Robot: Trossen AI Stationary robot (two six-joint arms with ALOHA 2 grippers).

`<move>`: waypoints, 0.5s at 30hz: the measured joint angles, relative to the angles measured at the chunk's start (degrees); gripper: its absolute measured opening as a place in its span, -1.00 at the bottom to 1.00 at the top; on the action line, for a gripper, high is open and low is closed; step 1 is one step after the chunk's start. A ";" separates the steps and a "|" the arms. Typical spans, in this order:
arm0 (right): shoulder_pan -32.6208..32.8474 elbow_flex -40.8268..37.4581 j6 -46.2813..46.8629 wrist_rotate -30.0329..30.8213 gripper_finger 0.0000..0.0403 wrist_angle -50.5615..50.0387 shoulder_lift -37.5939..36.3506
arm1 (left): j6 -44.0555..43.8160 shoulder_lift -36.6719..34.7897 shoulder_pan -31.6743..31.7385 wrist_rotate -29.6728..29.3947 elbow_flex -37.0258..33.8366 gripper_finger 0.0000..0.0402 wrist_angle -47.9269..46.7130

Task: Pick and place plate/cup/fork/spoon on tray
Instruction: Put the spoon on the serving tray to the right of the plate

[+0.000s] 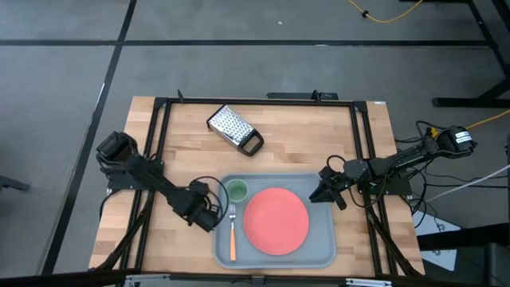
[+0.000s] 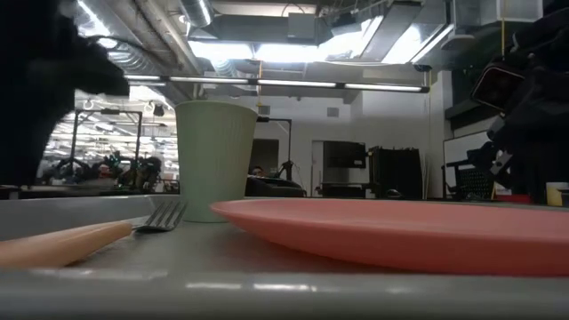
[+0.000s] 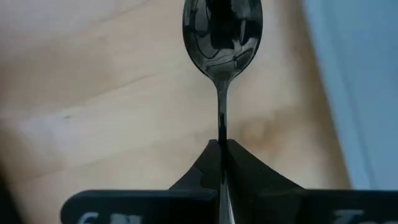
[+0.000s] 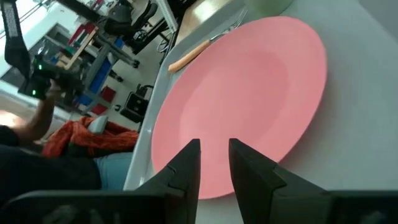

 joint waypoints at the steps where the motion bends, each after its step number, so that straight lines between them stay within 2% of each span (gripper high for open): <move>1: 0.00 0.00 -0.04 -0.54 -0.56 0.00 0.00 | 1.64 -0.47 0.00 2.07 1.29 -0.99 -3.15; 3: 0.00 0.00 0.02 -0.94 -0.56 0.02 0.00 | 3.06 -1.12 -0.32 4.42 4.16 -0.99 -10.36; 6: 0.00 0.02 0.15 -0.98 -0.56 0.01 0.00 | 2.86 -2.51 -1.21 4.25 9.24 -0.99 -17.67; 13: 0.00 0.02 0.16 -1.03 -0.56 0.59 0.00 | 2.88 -2.67 -1.36 -2.13 23.37 -1.00 -29.32; 15: -0.01 0.01 0.16 -1.56 -0.56 0.57 0.00 | 2.93 -2.72 -1.44 -6.23 27.51 -1.00 -30.34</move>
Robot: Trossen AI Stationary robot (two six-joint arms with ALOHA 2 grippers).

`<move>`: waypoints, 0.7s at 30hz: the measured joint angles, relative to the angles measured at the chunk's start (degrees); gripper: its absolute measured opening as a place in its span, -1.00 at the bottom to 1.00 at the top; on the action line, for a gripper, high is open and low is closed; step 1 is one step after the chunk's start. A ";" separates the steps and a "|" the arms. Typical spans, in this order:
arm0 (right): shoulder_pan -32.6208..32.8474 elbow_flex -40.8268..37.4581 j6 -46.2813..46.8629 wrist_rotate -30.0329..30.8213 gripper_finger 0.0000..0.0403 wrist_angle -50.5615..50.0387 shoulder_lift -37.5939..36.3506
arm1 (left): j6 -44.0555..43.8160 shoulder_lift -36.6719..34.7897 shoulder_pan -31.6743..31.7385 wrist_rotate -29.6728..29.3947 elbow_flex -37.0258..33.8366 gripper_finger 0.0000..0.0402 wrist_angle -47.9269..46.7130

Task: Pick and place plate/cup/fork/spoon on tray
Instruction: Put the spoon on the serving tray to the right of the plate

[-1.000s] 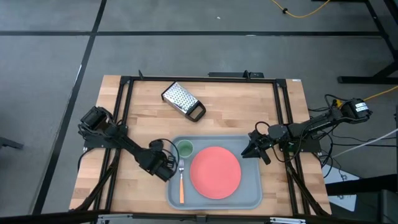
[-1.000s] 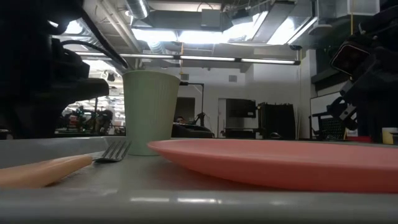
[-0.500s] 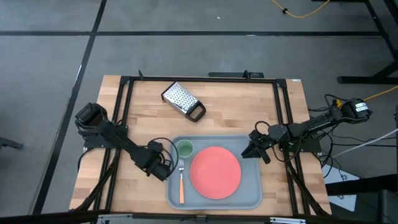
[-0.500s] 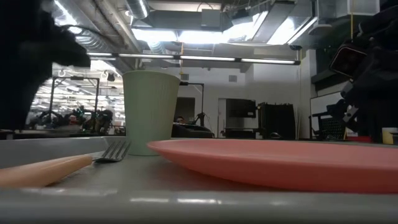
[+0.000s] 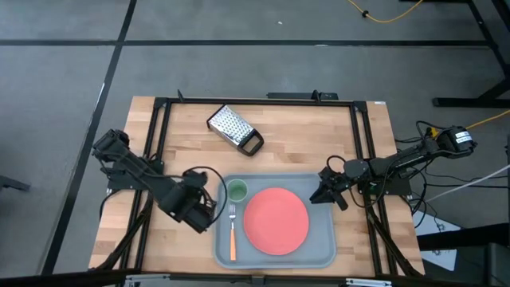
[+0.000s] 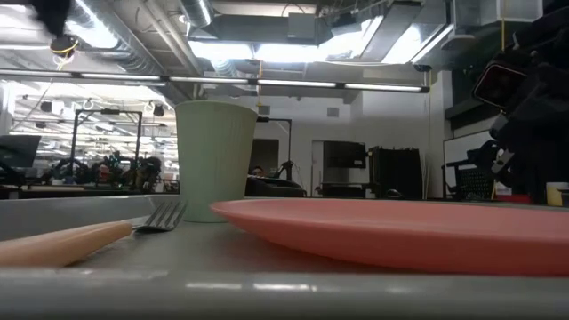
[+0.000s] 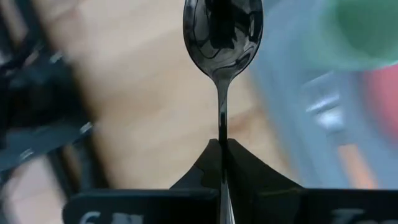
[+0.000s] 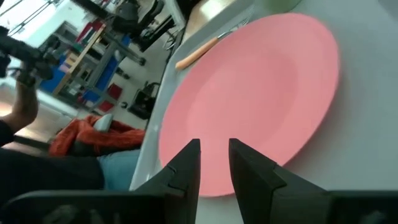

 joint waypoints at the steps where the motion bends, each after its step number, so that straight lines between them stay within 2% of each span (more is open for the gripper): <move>1: -0.01 0.00 0.02 -0.90 -0.56 0.01 0.00 | 0.19 0.00 0.04 -2.53 1.91 -1.00 0.14; 5: 0.02 0.00 0.03 -6.02 -0.56 0.32 0.00 | 3.13 0.01 0.46 -14.92 7.88 -1.00 5.75; 7: -0.01 0.01 0.04 -8.12 -0.56 1.27 0.00 | 7.30 0.15 1.26 -20.08 8.75 -1.00 12.83; 9: -0.01 0.00 0.02 -10.05 -0.56 1.94 0.00 | 14.34 0.25 2.78 -22.81 8.83 -1.00 22.91; 12: -0.01 -0.01 0.04 -13.69 -0.56 2.97 0.00 | 26.31 1.75 5.70 -24.03 8.43 -1.00 39.16; 15: 0.02 0.00 -0.16 -19.62 -0.56 6.36 -0.01 | 35.31 5.00 8.68 -22.75 8.34 -1.00 52.15; 18: 0.37 0.01 -0.22 -27.54 -0.56 14.37 -0.22 | 39.26 8.80 11.05 -20.23 8.34 -1.00 60.67; 21: 1.62 0.03 0.48 -36.06 -0.56 24.86 -0.97 | 39.34 13.33 12.63 -16.95 8.28 -1.00 65.80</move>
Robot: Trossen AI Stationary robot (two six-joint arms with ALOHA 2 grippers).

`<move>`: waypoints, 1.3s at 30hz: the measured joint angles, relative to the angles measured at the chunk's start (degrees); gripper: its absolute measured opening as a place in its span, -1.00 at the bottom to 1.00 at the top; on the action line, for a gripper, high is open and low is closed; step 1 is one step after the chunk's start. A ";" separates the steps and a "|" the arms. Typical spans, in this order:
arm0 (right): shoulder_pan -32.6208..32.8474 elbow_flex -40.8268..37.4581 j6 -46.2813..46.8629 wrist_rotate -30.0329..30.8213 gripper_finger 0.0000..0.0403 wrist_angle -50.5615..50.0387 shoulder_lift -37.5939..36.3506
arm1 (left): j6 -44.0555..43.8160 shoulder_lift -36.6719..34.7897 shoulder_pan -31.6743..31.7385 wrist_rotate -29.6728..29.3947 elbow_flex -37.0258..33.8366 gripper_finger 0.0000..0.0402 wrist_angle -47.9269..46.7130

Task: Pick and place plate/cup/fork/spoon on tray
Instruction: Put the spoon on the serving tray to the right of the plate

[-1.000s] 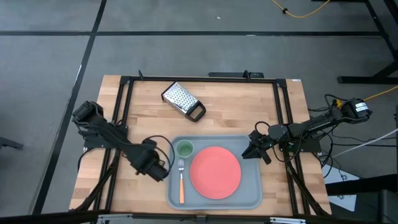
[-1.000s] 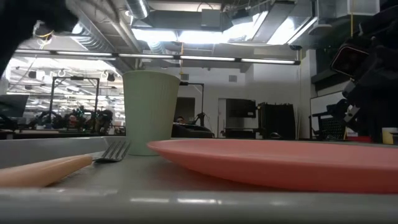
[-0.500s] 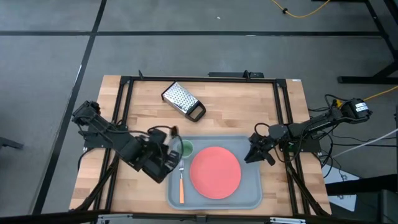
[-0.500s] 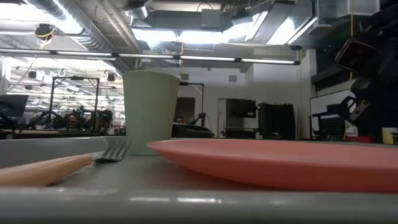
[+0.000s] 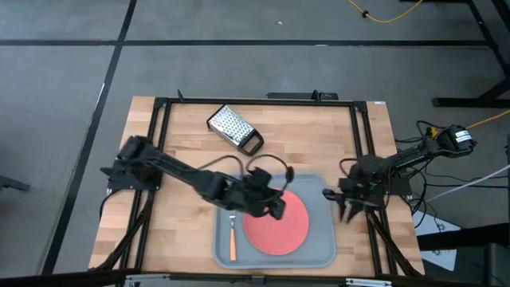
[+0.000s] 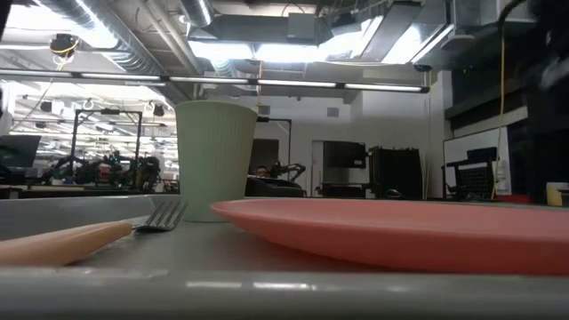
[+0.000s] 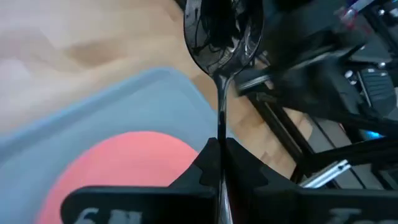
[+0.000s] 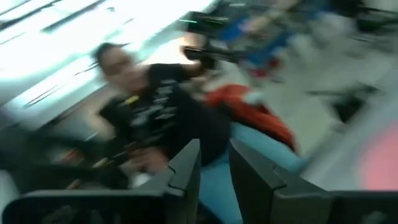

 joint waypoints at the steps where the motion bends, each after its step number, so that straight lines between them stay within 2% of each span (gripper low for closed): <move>1: 0.46 0.00 0.90 -2.48 -0.56 3.06 -0.48 | -0.23 1.56 0.26 0.74 -0.03 -1.00 1.90; 6: 2.63 0.00 7.02 -9.95 -0.56 16.93 -3.24 | -4.38 8.51 -0.10 3.17 -0.06 -1.00 9.61; 14: 3.43 0.00 12.71 -11.38 -0.56 18.31 -7.14 | -12.33 17.14 -1.46 3.75 -0.08 -1.00 24.88; 17: 3.43 0.00 13.11 -11.40 -0.56 18.33 -7.42 | -15.06 18.65 -2.08 3.43 -0.06 -1.00 26.99; 32: 3.43 0.00 12.87 -12.72 -0.56 17.96 -7.40 | -24.46 18.73 -4.04 3.69 -0.03 -1.00 15.09; 39: 3.43 0.00 12.87 -12.72 -0.56 17.91 -7.40 | -30.11 18.73 -4.37 4.57 -0.01 -1.00 5.27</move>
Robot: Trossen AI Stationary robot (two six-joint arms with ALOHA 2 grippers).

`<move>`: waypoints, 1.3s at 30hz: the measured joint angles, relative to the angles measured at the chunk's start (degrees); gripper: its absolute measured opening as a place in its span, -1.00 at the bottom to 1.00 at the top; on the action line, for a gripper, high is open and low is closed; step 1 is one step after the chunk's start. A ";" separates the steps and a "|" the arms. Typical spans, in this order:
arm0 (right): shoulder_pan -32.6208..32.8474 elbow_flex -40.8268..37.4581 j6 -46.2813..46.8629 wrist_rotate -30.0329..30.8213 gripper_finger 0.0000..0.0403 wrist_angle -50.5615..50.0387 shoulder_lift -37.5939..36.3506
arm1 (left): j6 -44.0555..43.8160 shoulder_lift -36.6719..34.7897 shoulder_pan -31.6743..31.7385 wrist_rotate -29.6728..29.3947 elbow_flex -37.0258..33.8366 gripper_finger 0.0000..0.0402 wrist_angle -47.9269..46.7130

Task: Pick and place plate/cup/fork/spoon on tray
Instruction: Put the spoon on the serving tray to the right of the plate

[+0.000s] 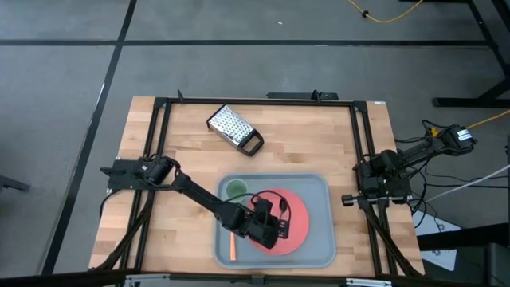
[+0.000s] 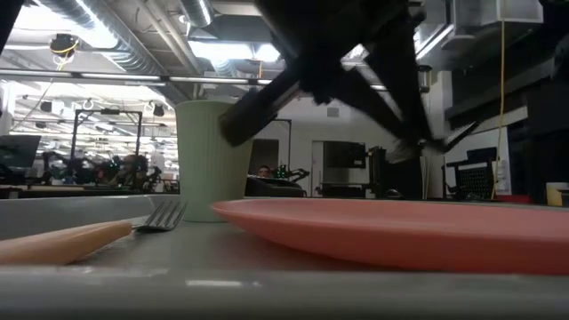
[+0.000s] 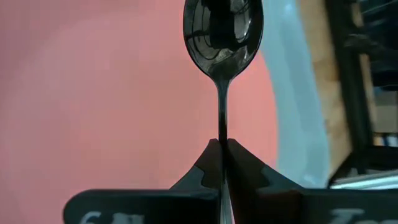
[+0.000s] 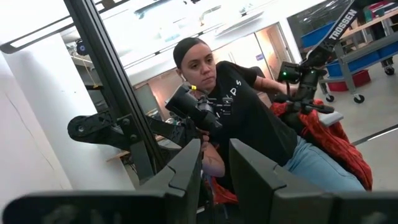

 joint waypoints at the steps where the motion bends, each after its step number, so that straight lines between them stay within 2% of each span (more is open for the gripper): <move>1: 0.00 0.00 0.00 0.00 -0.56 0.00 0.00 | -0.30 -0.02 0.00 0.44 0.00 -1.00 -0.92; 9: 0.00 0.00 0.07 0.00 -0.56 -0.04 0.00 | -2.85 1.89 0.20 5.20 0.04 -1.00 -2.20; 13: 0.00 0.00 1.28 0.04 -0.56 -0.07 0.02 | -3.89 2.88 0.58 7.91 0.04 -0.92 -1.94; 18: 0.00 0.00 1.69 0.30 -0.56 -0.07 0.04 | -4.37 2.93 1.29 8.07 0.04 -0.85 -1.64; 32: 0.00 0.00 1.68 0.44 -0.56 -0.22 0.04 | -4.20 2.31 2.12 9.98 0.02 -0.84 -0.53; 34: 0.00 0.00 1.68 0.46 -0.56 -0.60 0.04 | -0.61 0.74 2.42 10.92 -0.10 -0.84 1.32; 36: 0.00 0.00 1.68 0.47 -0.56 -0.74 0.02 | 6.09 -1.45 2.48 11.11 -0.11 -0.84 7.43; 39: 0.00 0.00 1.34 0.50 -0.56 -1.00 0.07 | 25.34 -5.78 2.12 11.37 -0.06 -0.86 20.71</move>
